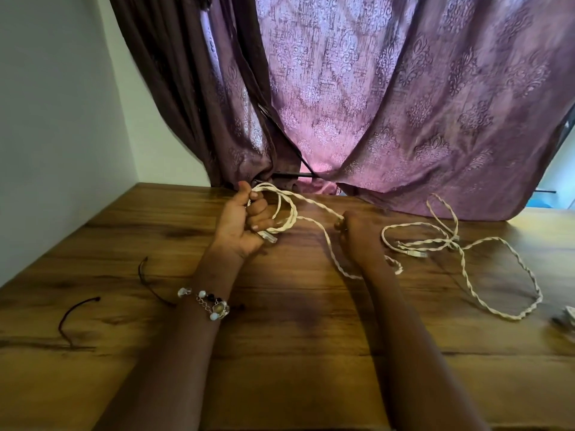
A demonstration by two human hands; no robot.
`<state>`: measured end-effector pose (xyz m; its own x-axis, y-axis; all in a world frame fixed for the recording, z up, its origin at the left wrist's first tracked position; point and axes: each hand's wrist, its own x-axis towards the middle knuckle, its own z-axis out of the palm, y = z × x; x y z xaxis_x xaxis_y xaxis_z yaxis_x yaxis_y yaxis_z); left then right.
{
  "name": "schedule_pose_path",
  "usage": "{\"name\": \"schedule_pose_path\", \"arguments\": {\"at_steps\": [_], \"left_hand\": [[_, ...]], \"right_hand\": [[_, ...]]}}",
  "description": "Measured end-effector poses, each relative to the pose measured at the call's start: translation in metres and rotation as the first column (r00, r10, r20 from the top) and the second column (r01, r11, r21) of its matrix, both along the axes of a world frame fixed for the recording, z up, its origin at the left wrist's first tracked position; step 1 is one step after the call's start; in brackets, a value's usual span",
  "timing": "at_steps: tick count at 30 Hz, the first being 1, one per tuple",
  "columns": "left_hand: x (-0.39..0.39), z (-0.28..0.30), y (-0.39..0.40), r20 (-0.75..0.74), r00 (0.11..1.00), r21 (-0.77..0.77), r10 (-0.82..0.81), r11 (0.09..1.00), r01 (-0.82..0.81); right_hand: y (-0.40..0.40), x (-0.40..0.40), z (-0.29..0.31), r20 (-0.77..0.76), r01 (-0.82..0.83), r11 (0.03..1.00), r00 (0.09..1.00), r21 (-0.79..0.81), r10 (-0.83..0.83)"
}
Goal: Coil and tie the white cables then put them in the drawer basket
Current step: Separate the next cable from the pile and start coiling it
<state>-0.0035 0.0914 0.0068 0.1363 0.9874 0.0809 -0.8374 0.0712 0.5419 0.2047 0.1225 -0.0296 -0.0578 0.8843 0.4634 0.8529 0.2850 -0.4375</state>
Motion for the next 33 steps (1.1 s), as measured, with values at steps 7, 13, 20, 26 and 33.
{"name": "schedule_pose_path", "arguments": {"at_steps": [7, 13, 20, 26, 33], "left_hand": [[0.005, 0.001, 0.001, 0.087, 0.996, 0.070, -0.022, 0.997, 0.016], [-0.009, 0.001, 0.007, 0.139, 0.975, 0.143, 0.176, 0.970, -0.196], [0.008, -0.009, 0.012, -0.413, 0.789, 0.408, 0.454, 0.867, -0.286], [0.009, -0.030, 0.021, -0.698, 0.504, 0.528, 0.508, 0.841, -0.116], [0.020, -0.034, 0.009, -0.782, 0.477, 0.484, 0.402, 0.873, 0.056]], "right_hand": [[-0.001, 0.006, 0.002, 0.062, 0.330, 0.943, 0.941, 0.053, -0.333], [-0.028, -0.013, 0.026, 0.612, 0.054, 0.994, 0.791, -0.092, 0.014], [-0.067, -0.058, 0.047, 0.784, -0.144, 0.958, 0.551, -0.246, 0.285], [-0.058, -0.053, 0.041, 0.753, -0.468, 0.877, 0.614, 0.108, 0.235], [-0.045, -0.018, 0.049, 0.482, -0.290, 0.789, 0.876, 0.541, -0.009]]}}
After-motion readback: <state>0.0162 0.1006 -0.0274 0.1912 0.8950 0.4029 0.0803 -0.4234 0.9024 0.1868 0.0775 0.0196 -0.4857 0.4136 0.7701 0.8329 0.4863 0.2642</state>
